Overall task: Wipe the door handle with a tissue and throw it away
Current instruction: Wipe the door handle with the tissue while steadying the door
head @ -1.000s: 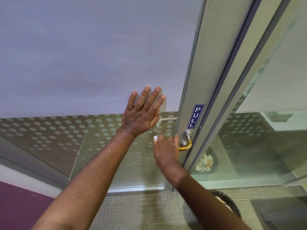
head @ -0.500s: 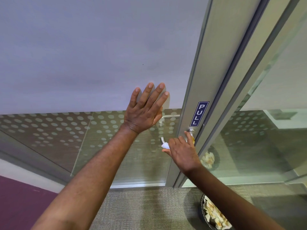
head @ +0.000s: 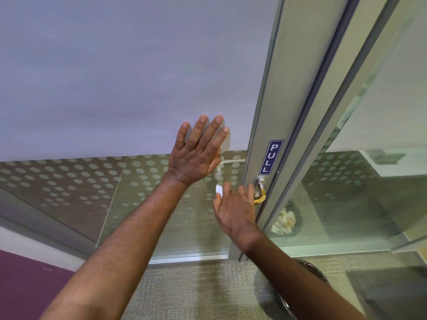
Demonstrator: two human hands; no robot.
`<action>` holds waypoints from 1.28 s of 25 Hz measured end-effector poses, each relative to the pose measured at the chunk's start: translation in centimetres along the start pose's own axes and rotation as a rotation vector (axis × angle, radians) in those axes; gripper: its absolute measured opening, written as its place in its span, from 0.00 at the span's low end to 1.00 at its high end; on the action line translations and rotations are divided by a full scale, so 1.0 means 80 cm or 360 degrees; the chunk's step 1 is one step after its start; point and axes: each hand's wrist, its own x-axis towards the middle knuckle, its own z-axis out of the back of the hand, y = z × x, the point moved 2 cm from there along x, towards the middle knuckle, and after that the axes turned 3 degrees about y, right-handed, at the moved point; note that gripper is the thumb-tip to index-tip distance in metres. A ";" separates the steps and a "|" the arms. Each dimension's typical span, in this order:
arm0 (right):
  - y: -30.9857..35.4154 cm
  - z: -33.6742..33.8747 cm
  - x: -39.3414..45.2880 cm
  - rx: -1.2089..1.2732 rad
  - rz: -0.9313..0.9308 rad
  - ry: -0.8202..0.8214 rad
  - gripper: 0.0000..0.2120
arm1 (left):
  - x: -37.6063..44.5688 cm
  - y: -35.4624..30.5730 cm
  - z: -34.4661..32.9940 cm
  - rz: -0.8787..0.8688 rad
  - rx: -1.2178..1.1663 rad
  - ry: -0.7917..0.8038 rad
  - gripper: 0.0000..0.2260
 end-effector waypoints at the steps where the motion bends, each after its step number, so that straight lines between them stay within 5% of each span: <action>1: -0.008 -0.009 -0.007 0.0003 0.0091 -0.0077 0.17 | 0.000 0.000 0.000 0.0001 -0.0002 0.0000 0.31; 9: -0.077 -0.045 -0.019 -0.0260 0.0566 -0.0525 0.09 | 0.000 0.000 0.000 0.0004 -0.0032 -0.0011 0.31; 18: -0.040 -0.007 0.015 -0.0271 0.0255 0.0037 0.44 | 0.001 0.000 0.001 -0.0004 -0.0034 -0.0010 0.31; 25: -0.085 -0.042 -0.022 -0.0159 0.0540 -0.0358 0.15 | 0.002 0.001 0.001 -0.0004 -0.0029 -0.0001 0.31; 28: -0.125 -0.044 -0.029 -0.0148 0.0724 -0.0490 0.22 | 0.002 0.000 0.001 -0.0006 -0.0031 -0.0005 0.31; 32: -0.136 -0.043 -0.010 -0.0390 0.0691 -0.0448 0.12 | 0.002 0.000 0.001 -0.0004 -0.0033 -0.0015 0.31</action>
